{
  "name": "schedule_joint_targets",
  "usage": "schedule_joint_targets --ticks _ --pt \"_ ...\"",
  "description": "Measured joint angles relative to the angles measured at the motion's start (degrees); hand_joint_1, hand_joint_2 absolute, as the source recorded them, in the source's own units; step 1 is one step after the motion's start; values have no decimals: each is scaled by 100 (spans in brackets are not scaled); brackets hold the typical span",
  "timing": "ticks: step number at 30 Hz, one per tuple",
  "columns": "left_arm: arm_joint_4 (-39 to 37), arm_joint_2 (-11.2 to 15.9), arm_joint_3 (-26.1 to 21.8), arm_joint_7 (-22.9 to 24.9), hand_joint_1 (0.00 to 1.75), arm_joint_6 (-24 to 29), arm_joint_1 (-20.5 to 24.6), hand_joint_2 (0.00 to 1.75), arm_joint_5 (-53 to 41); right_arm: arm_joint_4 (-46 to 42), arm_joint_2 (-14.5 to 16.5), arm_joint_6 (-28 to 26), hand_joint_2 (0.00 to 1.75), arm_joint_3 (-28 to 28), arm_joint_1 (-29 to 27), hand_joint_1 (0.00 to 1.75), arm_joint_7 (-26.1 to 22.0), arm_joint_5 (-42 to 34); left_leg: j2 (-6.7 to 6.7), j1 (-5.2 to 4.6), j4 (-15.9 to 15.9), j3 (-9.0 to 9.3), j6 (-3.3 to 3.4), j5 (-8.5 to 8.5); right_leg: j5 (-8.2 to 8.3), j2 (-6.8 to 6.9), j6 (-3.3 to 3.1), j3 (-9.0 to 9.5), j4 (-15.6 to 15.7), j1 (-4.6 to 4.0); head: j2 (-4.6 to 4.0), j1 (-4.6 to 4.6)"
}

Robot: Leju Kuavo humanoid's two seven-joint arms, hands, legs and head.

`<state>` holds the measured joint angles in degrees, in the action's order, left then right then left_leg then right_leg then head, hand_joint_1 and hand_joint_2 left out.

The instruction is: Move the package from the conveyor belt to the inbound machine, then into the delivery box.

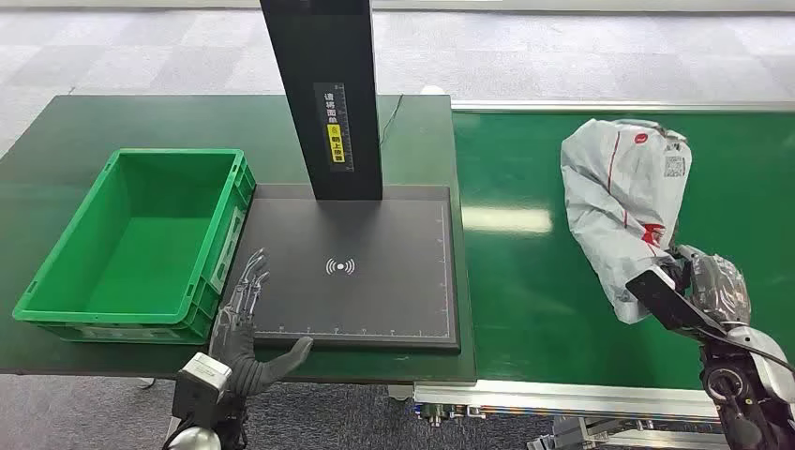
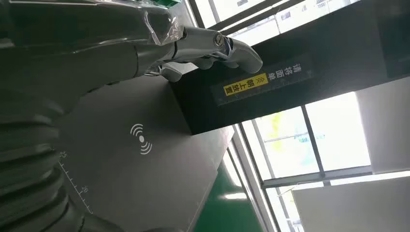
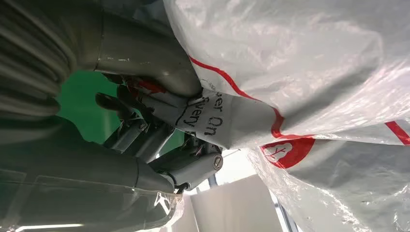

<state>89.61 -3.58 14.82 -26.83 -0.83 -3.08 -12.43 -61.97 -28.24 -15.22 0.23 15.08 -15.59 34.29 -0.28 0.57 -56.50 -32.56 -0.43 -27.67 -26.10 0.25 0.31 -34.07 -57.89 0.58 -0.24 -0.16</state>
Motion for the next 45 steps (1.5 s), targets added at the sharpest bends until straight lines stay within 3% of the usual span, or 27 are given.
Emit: schedule_joint_targets --ticks 5,10,17,22,27,32,40,45 --pt "-7 7 0 -97 0 67 20 175 71 -441 147 13 175 60 -11 175 -507 58 0 -1 0 0 0 0 0 0 0 0 0 1 0 -1" --pt "-60 22 0 -212 0 45 105 175 150 -1013 56 772 175 635 -2 175 -987 475 0 -1 0 1 1 1 1 1 0 2 0 1 0 0" --pt "-144 25 -1 -262 0 -44 210 175 139 -1251 -128 2004 175 1976 643 175 -1101 979 25 -1 0 6 1 2 3 -12 1 3 -1 1 0 1" --pt "-198 28 0 -290 0 -69 247 175 130 -1072 -124 2463 175 3172 1531 175 -1126 1167 31 0 0 10 2 4 5 -21 -1 3 -2 0 0 0" --pt "-210 28 5 -301 0 -129 292 175 149 -681 1 2098 175 4208 2274 175 -1236 1449 29 0 0 9 2 5 4 -19 -1 4 -3 0 0 -2" --pt "-243 27 45 -276 0 -260 374 175 201 -298 331 1795 175 4994 2692 175 -1288 1582 29 0 0 11 1 4 4 -21 -1 3 -3 -1 0 -1" --pt "-293 10 166 -227 0 -361 480 175 246 631 994 1455 175 5619 2976 175 -1415 1176 29 0 0 12 1 5 4 -21 -1 3 -3 -1 0 -1" --pt "-361 11 247 -197 0 -437 575 175 291 1150 1319 1161 175 5805 2973 175 -1135 1243 29 0 0 12 1 5 4 -21 -1 3 -3 -1 0 0"
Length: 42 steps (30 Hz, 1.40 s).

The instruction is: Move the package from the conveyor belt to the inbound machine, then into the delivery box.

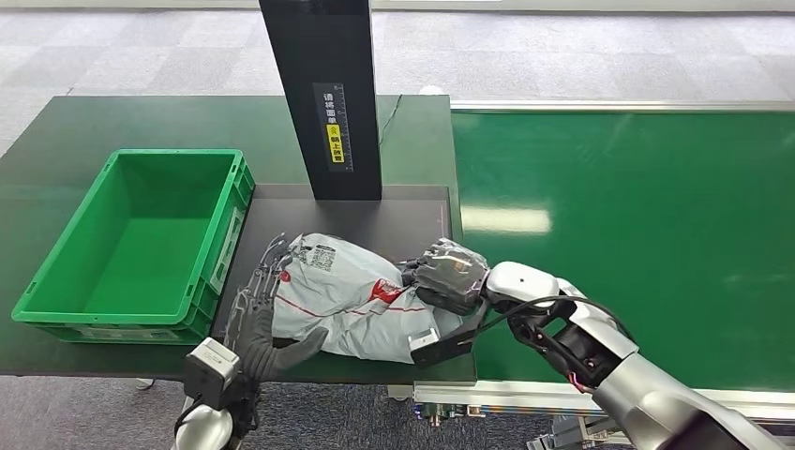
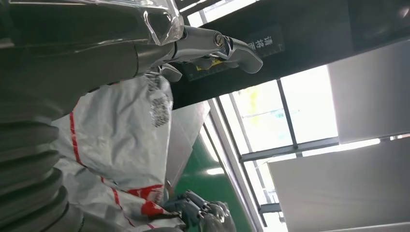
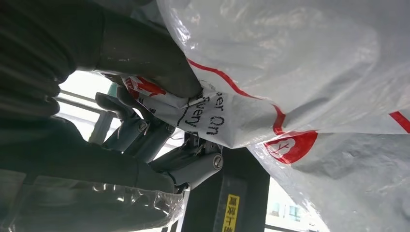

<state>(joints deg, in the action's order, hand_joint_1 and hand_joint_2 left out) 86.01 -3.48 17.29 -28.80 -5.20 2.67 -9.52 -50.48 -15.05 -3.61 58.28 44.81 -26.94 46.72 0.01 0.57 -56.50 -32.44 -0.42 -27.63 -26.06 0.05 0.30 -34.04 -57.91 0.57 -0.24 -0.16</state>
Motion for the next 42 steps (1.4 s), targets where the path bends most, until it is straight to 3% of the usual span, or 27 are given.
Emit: schedule_joint_targets --ticks 1,5,6,15,22,29,35,42 --pt "-10 0 16 5 0 -6 13 175 5 95 46 -74 175 26 -1 175 106 53 0 0 0 0 0 0 0 0 0 0 0 0 0 -1" --pt "-26 -1 54 48 0 -9 36 175 14 516 227 -624 175 98 -2 5 660 366 1 0 0 1 0 0 0 -1 0 0 0 0 0 -1" --pt "-27 -1 61 55 0 -9 36 175 14 601 265 -773 175 102 -4 0 767 420 1 0 0 1 0 0 0 -1 0 0 0 0 0 -1" --pt "-31 -2 111 99 0 9 -26 175 14 894 479 -1747 175 -169 -132 0 1322 496 0 0 0 3 0 0 0 -1 0 0 0 0 0 -1" --pt "-31 -2 151 181 0 9 -97 175 -53 593 550 -2258 175 -969 -638 0 679 -431 -1 0 0 1 0 -1 0 0 0 0 0 0 0 -1" --pt "-82 -29 255 239 0 61 -61 175 -272 -438 540 -2244 175 -1953 -1306 0 389 -1613 -1 0 0 2 0 -1 0 0 0 -2 1 0 0 -1" --pt "-160 -73 362 291 0 472 74 175 -764 -1399 566 -1852 175 -2909 -2027 0 324 -2693 -4 0 0 1 0 -1 -1 0 0 -1 1 0 0 0" --pt "-337 -109 472 629 0 696 401 175 -1339 -2080 629 -1470 175 -3731 -2771 0 239 -3171 -4 0 0 1 0 -2 -1 2 0 -2 2 0 0 -1"
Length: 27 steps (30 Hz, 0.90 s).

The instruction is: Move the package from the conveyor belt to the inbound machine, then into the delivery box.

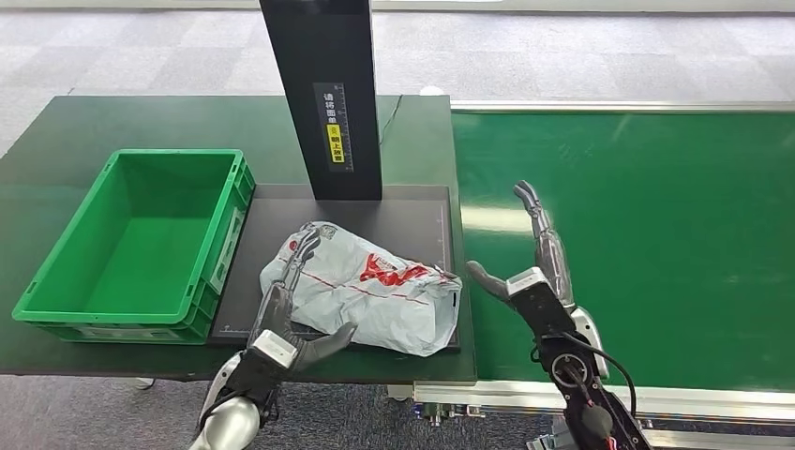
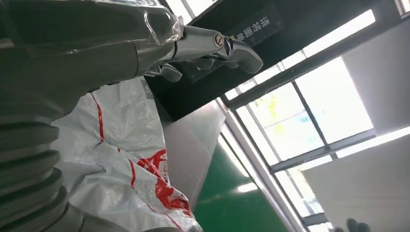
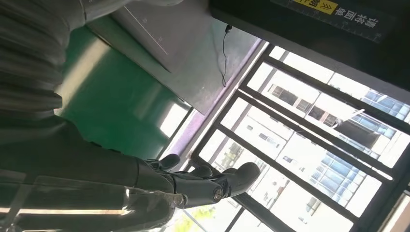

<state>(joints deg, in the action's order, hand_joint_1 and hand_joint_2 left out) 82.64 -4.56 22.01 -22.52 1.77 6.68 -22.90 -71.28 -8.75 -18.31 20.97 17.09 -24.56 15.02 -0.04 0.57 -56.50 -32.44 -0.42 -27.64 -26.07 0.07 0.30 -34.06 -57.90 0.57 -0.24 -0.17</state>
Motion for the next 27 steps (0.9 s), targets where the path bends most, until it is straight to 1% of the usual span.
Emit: schedule_joint_targets --ticks 5,9,12,14,21,23,24,25,27 --pt "-467 -43 151 533 0 244 504 175 -912 -221 106 250 175 -294 -271 0 -10 -141 2 0 0 2 0 1 1 -1 0 1 0 0 0 0" --pt "-1073 -46 290 1020 0 76 1106 175 -1527 -349 214 407 175 -399 -359 0 -8 -150 2 0 0 4 0 3 2 -1 -1 3 -1 0 0 0" --pt "-1569 -14 430 1123 0 -165 1518 175 -1943 -384 288 509 175 -451 -377 0 2 -113 4 0 0 4 0 3 3 -2 -2 3 -1 0 0 1" --pt "-1860 16 529 1130 0 -298 1717 175 -2153 -386 328 540 175 -482 -378 0 5 -95 4 0 0 4 0 3 3 -3 -2 2 -1 0 0 1" --pt "-2667 85 849 1344 0 -810 2139 175 -2587 -466 401 582 175 -628 -469 0 34 -44 3 0 0 2 0 2 2 -3 -2 0 -1 0 0 1" --pt "-2864 91 925 1412 14 -1014 2242 175 -2671 -505 415 611 175 -671 -515 0 57 5 4 0 0 2 0 2 2 -3 -2 1 -1 0 0 0" --pt "-2956 91 959 1429 50 -1108 2291 175 -2702 -520 421 622 175 -693 -535 0 68 27 4 0 0 4 0 2 2 -3 -2 3 -1 0 0 -1" --pt "-3038 90 990 1428 93 -1189 2337 175 -2722 -535 427 628 175 -715 -554 0 76 44 3 0 0 6 0 2 2 -3 -2 6 -1 0 0 0" --pt "-3180 89 1045 1376 164 -1307 2414 175 -2733 -566 438 631 175 -761 -593 0 88 57 3 0 0 10 0 2 2 -2 -2 12 -1 0 0 0"
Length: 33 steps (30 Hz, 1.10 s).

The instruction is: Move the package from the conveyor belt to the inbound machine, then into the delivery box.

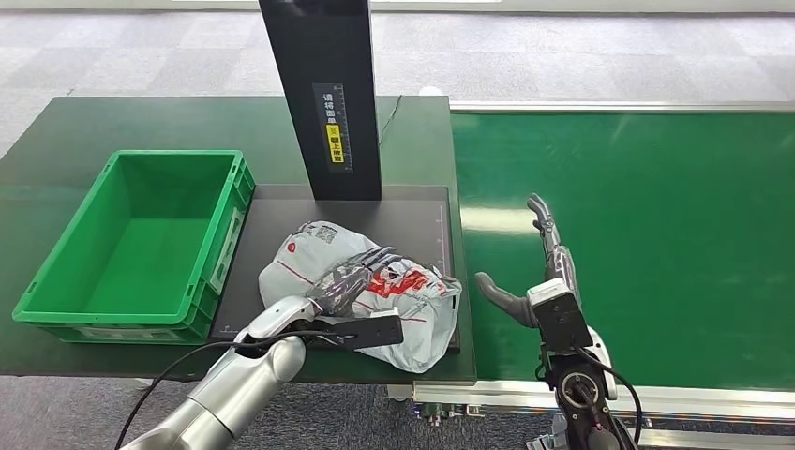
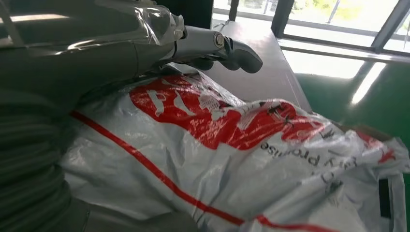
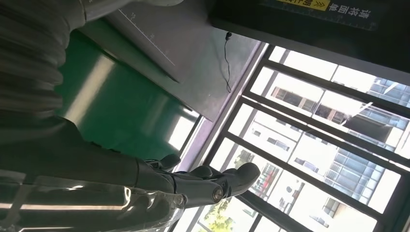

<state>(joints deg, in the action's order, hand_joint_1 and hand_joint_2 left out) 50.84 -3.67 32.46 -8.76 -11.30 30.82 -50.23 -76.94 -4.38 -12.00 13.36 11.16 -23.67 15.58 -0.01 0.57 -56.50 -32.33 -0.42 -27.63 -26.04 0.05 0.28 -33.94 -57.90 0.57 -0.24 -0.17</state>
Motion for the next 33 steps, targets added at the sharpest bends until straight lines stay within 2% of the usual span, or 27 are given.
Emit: schedule_joint_targets --ticks 3,5,7,9,19,24,33 --pt "-157 -1 72 -114 173 -82 75 175 5 -61 6 3 175 -59 -66 0 5 38 0 0 0 5 0 1 0 1 0 7 0 0 0 0" --pt "-232 -1 115 -158 142 -80 120 175 5 -99 9 15 175 -91 -113 0 14 90 0 0 0 9 1 1 0 1 0 11 0 0 0 0" --pt "-291 -2 151 -185 140 -58 168 175 5 -138 11 33 175 -120 -160 0 20 140 0 0 0 12 1 1 0 1 0 14 0 0 0 0" --pt "-338 -4 177 -205 172 -24 209 175 5 -178 12 47 175 -149 -210 0 21 172 0 0 0 15 1 1 1 0 0 15 0 0 0 -1" --pt "-396 -20 220 -516 175 548 178 175 42 -399 4 68 175 -351 -499 0 22 205 2 0 1 9 -1 -1 -1 -1 0 8 0 0 0 0" --pt "-279 1 229 -669 175 1322 -30 175 -88 -478 3 103 175 -437 -602 0 21 221 1 0 1 7 0 -1 -1 -1 0 5 0 0 0 0" --pt "482 30 -38 -1185 175 3655 -385 175 -263 -638 3 107 175 -563 -778 0 -4 243 1 0 1 -1 0 -1 -1 -1 0 -2 0 0 0 0"
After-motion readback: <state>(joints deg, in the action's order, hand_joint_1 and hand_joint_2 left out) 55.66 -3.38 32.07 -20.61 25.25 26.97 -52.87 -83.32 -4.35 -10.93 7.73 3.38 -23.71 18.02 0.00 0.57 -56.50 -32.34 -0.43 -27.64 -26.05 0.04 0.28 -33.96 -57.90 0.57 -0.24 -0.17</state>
